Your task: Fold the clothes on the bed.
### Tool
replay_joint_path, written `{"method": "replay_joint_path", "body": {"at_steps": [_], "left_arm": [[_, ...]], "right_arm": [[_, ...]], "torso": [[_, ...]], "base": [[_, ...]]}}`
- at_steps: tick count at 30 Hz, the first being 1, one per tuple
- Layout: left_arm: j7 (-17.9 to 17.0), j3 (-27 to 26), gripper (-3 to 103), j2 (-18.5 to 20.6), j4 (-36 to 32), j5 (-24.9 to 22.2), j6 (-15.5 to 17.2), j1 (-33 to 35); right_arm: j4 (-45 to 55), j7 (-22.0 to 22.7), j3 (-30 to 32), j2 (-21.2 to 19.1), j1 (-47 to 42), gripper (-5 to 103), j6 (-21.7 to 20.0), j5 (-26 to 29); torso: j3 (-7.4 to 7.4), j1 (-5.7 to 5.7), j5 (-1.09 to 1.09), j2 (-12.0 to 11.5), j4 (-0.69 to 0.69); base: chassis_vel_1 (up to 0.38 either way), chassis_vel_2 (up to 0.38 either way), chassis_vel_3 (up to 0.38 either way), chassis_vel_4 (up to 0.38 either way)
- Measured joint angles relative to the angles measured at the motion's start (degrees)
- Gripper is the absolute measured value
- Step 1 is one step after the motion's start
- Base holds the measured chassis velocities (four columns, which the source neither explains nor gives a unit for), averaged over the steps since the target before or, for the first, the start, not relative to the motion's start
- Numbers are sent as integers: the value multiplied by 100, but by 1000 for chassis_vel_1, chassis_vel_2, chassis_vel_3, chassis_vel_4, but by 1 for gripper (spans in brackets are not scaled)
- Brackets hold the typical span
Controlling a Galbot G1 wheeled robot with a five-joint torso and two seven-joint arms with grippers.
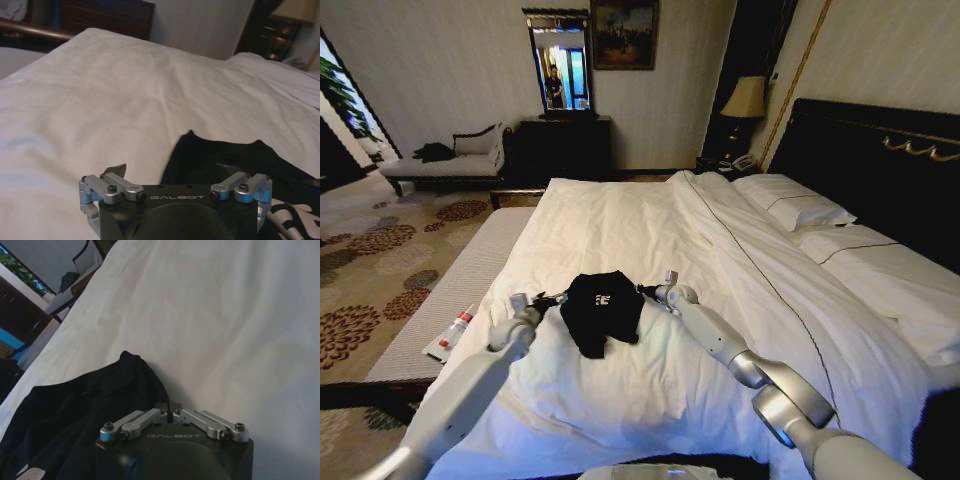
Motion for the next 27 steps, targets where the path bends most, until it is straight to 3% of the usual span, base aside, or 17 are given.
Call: {"method": "replay_joint_path", "body": {"at_steps": [13, 18, 22, 24, 27], "left_arm": [[131, 144, 100, -108, 353, 142, -25, -78], [119, 181, 100, -331, 678, 244, -57, -280], [106, 246, 82, -497, 970, 261, -64, -466], [106, 255, 82, -508, 984, 259, -64, -479], [98, 362, 66, -553, 1020, 287, -71, -527]], "right_arm": [[153, 29, 56, -101, -135, 0, -18, 8], [150, 44, 51, -76, -115, 0, -21, 13], [187, 66, 37, -76, -134, 0, -25, 23], [187, 68, 37, -76, -135, 0, -25, 23], [189, 72, 47, -83, -147, 0, -25, 24]], "torso": [[0, -2, 0, 0, 3], [0, -1, -1, 0, 1], [0, -1, 0, 0, 1], [0, -1, 0, 0, 1], [0, -1, 0, 0, 1]], "base": [[0, 0, 0, 0], [0, 0, 0, 0], [0, 0, 0, 0], [0, 0, 0, 0], [0, 0, 0, 0]]}}
